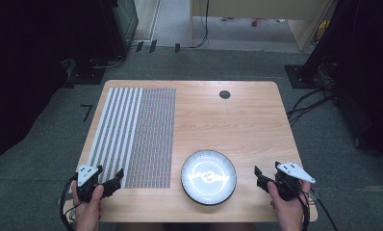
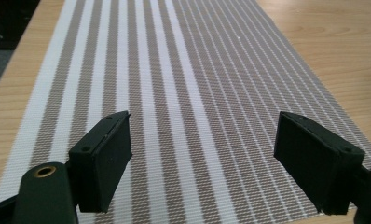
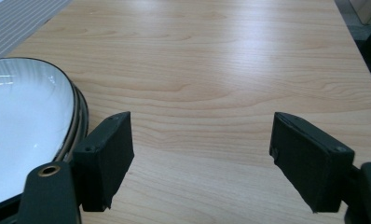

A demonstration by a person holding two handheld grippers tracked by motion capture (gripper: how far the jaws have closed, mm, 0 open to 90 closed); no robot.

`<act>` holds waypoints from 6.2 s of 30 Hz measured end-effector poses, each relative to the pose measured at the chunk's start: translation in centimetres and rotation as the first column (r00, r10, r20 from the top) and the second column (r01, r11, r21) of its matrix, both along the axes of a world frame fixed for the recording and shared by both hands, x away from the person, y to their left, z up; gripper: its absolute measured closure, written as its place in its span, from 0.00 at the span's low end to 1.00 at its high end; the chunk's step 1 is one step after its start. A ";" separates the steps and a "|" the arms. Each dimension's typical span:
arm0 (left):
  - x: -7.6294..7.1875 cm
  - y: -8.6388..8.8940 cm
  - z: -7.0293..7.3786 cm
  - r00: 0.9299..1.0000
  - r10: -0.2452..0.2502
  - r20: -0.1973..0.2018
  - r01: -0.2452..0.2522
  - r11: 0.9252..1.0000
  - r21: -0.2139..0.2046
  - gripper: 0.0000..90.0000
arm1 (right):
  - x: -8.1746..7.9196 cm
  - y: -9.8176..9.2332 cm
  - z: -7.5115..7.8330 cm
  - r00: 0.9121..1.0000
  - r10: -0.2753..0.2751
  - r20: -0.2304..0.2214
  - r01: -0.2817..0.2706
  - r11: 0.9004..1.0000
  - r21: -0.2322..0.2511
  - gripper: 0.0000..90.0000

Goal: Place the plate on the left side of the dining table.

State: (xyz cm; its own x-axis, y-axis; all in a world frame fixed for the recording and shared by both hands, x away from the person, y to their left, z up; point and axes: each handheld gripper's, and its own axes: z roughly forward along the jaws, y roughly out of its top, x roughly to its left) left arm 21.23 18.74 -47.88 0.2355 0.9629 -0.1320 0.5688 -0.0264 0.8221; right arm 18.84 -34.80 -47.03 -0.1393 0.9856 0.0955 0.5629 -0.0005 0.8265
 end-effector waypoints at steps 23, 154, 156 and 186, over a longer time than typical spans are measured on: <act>0.8 -6.9 -0.2 0.988 -0.154 -0.014 0.154 0.988 -0.027 0.21 | 0.1 2.2 0.8 0.998 0.065 0.021 -0.066 0.997 0.037 0.24; -1.0 -19.3 -1.1 0.869 -0.491 -0.068 0.485 0.870 -0.086 0.59 | -1.3 5.6 -0.8 0.964 -0.040 -0.264 0.148 0.903 0.403 0.87; -0.9 -19.3 -1.1 0.867 -0.493 -0.067 0.487 0.869 -0.091 0.59 | -1.2 5.6 -0.8 0.961 -0.049 -0.273 0.162 0.898 0.409 0.88; 1.6 -13.4 3.2 0.896 -0.443 -0.035 0.416 0.863 -0.286 0.83 | -0.2 8.2 2.3 0.997 0.040 -0.071 0.012 0.791 0.612 0.93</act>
